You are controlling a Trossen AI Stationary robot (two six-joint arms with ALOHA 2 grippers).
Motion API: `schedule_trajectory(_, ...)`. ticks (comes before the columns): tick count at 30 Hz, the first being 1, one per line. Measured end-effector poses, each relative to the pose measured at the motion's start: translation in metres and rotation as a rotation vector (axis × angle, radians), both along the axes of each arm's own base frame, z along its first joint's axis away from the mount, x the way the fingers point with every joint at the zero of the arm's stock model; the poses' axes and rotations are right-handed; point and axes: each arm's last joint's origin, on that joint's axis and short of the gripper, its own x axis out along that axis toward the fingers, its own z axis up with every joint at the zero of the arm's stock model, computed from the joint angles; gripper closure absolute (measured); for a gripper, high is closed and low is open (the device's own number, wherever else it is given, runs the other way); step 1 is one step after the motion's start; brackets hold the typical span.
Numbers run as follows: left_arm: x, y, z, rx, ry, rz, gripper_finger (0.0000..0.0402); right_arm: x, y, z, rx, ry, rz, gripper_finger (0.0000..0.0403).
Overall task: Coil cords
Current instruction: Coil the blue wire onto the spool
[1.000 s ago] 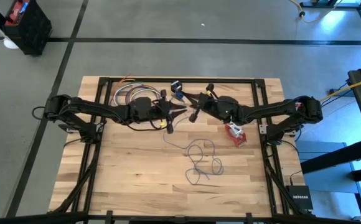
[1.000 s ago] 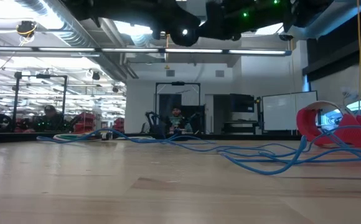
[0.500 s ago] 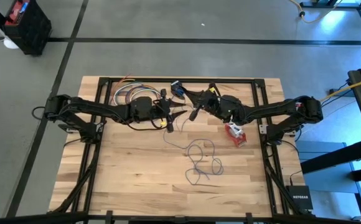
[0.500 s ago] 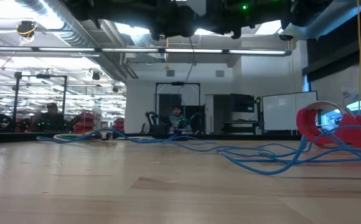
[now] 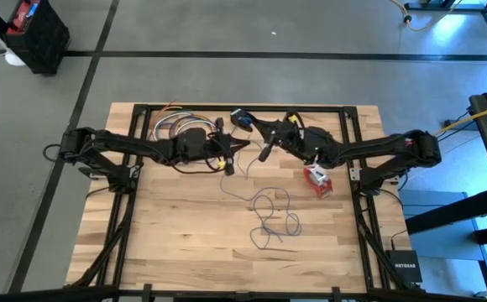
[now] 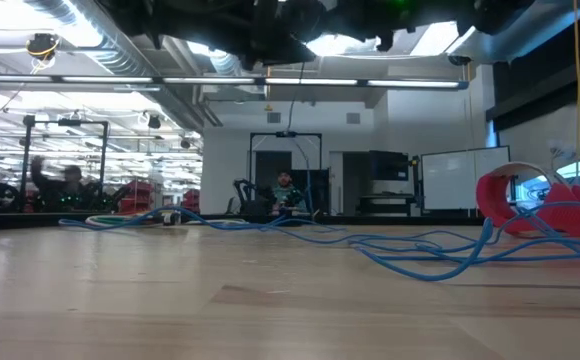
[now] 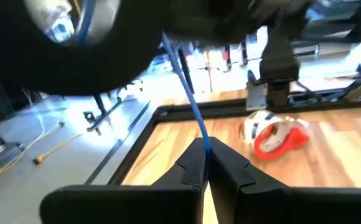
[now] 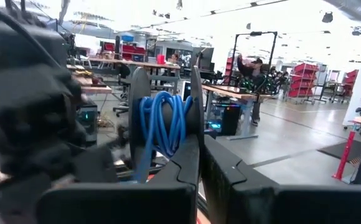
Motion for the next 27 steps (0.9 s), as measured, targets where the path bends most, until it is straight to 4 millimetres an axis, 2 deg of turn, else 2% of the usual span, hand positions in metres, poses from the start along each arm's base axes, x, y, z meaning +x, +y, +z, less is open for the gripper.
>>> schedule_trajectory(8,-0.002,0.010,-0.004,-0.026,0.036,0.081,0.0399,-0.003,0.020,0.005,-0.021,0.004,0.084,0.0390)
schedule_trajectory(18,-0.009,0.007,0.000,0.023,0.086,0.116,0.0398,-0.005,0.033,0.004,-0.129,0.100,-0.007,0.0390)
schedule_trajectory(27,-0.010,0.004,0.002,0.067,0.097,0.103,0.0399,-0.005,0.041,0.001,-0.182,0.159,0.028,0.0390)
